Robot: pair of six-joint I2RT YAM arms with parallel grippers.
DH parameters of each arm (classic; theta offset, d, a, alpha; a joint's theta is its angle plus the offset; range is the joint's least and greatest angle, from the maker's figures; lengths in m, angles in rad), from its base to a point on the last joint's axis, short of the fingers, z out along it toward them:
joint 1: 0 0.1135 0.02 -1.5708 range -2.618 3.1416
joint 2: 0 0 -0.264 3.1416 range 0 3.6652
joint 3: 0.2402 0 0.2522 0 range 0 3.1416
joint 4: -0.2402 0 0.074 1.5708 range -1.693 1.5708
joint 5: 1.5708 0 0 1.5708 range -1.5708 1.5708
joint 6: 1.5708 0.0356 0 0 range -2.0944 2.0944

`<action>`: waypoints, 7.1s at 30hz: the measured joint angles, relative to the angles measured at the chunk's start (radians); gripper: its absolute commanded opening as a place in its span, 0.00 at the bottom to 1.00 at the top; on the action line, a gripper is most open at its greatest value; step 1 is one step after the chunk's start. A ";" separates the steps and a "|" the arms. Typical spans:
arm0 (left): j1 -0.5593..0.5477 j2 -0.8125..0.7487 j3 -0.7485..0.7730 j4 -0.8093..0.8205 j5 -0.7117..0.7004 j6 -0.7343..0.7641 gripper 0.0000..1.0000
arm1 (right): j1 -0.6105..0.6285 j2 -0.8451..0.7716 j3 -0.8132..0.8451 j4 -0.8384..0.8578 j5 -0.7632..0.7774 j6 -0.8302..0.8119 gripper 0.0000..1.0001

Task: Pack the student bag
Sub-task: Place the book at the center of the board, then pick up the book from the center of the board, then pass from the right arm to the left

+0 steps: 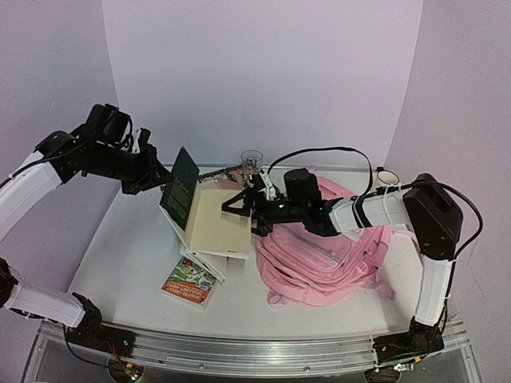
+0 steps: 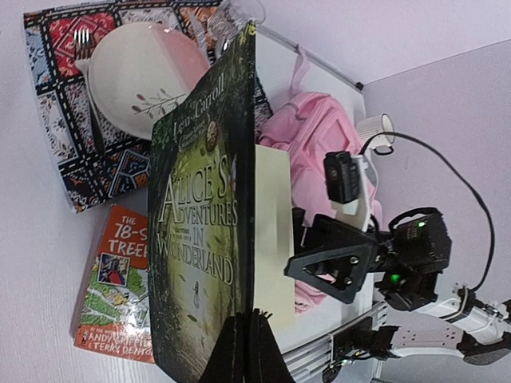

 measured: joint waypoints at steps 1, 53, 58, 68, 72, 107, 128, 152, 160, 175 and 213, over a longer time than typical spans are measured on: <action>0.000 -0.006 -0.026 0.000 -0.002 0.000 0.00 | 0.001 0.000 -0.001 -0.011 0.000 -0.008 0.98; -0.412 0.518 0.027 0.028 -0.387 -0.017 0.33 | 0.043 0.010 -0.081 -0.278 0.187 -0.095 0.98; -0.412 0.476 0.026 0.013 -0.401 -0.035 0.59 | 0.043 -0.001 -0.083 -0.276 0.188 -0.094 0.95; -0.229 0.254 -0.141 0.084 -0.357 -0.041 0.71 | 0.043 -0.075 -0.078 -0.284 0.182 -0.093 0.98; -0.110 0.198 -0.258 0.151 -0.286 -0.034 0.73 | 0.043 -0.079 -0.044 -0.286 0.166 -0.086 0.98; -0.023 0.208 -0.632 0.635 0.165 -0.123 0.74 | 0.090 0.131 0.203 -0.278 0.053 0.001 0.31; 0.010 -0.124 -0.821 0.795 0.052 -0.286 0.87 | 0.017 0.012 -0.091 0.086 -0.020 0.159 0.00; -0.115 -0.073 -0.897 1.243 0.084 -0.396 0.89 | -0.029 -0.088 -0.165 0.330 0.064 0.364 0.00; -0.183 -0.018 -0.918 1.456 -0.057 -0.487 0.87 | -0.036 -0.151 -0.165 0.330 0.131 0.366 0.00; -0.258 0.102 -0.922 1.706 -0.131 -0.564 0.51 | -0.035 -0.241 -0.253 0.347 0.273 0.338 0.00; -0.232 0.210 -1.002 2.039 -0.260 -0.573 0.00 | 0.025 -0.520 -0.257 -0.143 0.346 -0.090 0.98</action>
